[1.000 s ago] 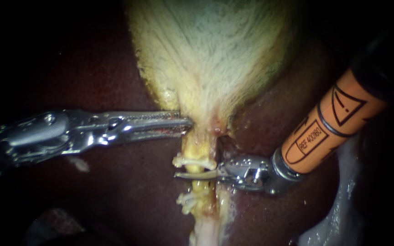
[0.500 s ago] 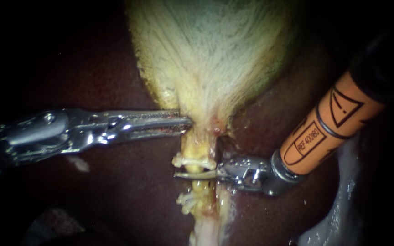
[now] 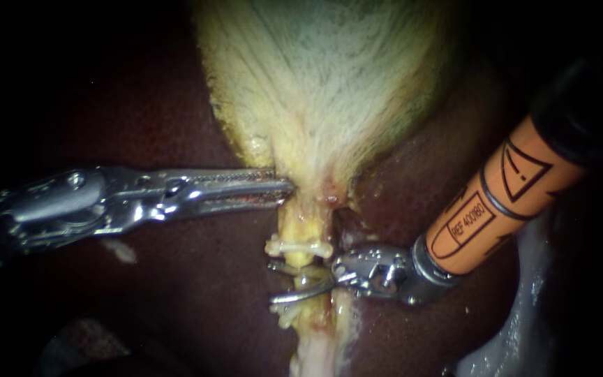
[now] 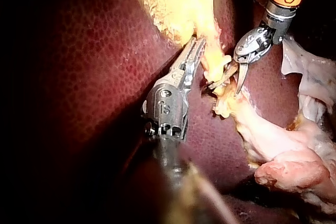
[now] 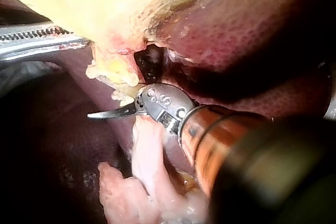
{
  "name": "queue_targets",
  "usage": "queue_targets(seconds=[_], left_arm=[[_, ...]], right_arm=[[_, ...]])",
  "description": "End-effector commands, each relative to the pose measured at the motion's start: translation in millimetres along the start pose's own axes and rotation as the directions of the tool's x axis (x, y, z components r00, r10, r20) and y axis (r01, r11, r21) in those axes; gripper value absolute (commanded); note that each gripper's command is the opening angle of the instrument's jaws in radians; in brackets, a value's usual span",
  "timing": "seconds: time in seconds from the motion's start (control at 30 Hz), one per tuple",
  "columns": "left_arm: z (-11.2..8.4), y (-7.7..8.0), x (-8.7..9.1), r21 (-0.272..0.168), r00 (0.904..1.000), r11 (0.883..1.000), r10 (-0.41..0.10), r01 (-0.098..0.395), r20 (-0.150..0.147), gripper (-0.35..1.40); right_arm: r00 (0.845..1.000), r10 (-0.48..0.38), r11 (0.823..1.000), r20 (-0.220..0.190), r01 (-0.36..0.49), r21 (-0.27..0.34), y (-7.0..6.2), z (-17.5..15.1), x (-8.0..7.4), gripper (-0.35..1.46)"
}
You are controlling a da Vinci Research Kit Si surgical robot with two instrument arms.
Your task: Go back from the cut left tube
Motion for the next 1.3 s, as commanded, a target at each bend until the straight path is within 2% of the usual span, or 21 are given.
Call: queue_targets(seconds=[0.03,0.17,0.37,0.47,0.6,0.73,0.9,0.97,1.17,1.3], left_arm=[[0.0,0.0,0.0,0.000,1.0000,1.000,0.000,0.000,0.000,0.05],[-0.1,0.0,0.0,0.001,1.0000,1.000,0.000,0.000,0.000,0.05],[-0.1,0.2,0.0,0.001,1.0000,1.000,0.000,0.000,0.000,0.05],[-0.1,0.2,0.0,0.001,1.0000,1.000,0.000,0.000,0.000,0.05],[-0.1,0.3,0.0,0.001,1.0000,1.000,0.000,0.000,0.000,0.05],[-0.2,0.3,0.0,0.002,1.0000,1.000,0.000,0.000,0.000,0.05],[-0.2,0.3,0.0,0.002,1.0000,1.000,0.000,0.000,0.000,0.05],[-0.2,0.3,0.0,0.002,1.0000,1.000,0.000,0.000,0.000,0.05],[-0.2,0.3,0.0,0.002,1.0000,1.000,0.000,0.000,0.000,0.05],[-0.2,0.3,0.0,0.002,1.0000,1.000,0.000,0.000,0.000,0.05]], right_arm=[[1.000,-0.001,1.000,0.000,0.001,0.002,-0.2,-0.1,0.1,0.99],[1.000,-0.005,0.999,0.013,0.005,0.032,-1.5,-1.0,-0.2,1.20],[0.996,-0.082,0.995,0.019,0.081,0.057,-3.3,-3.5,-0.7,1.25],[0.991,-0.133,0.989,0.018,0.131,0.065,-3.5,-4.9,-0.6,1.31],[0.981,-0.196,0.978,0.015,0.194,0.079,-3.6,-7.7,0.3,1.26],[0.962,-0.274,0.962,0.001,0.274,0.013,-3.3,-10.6,1.9,1.30],[0.918,-0.397,0.912,0.009,0.395,-0.113,-2.9,-14.1,4.1,1.41],[0.896,-0.444,0.886,0.021,0.442,-0.141,-2.6,-15.6,4.9,1.43],[0.849,-0.526,0.824,0.053,0.524,-0.214,-2.1,-18.9,6.4,1.43],[0.835,-0.546,0.802,0.072,0.545,-0.243,-1.9,-19.8,6.5,1.43]])
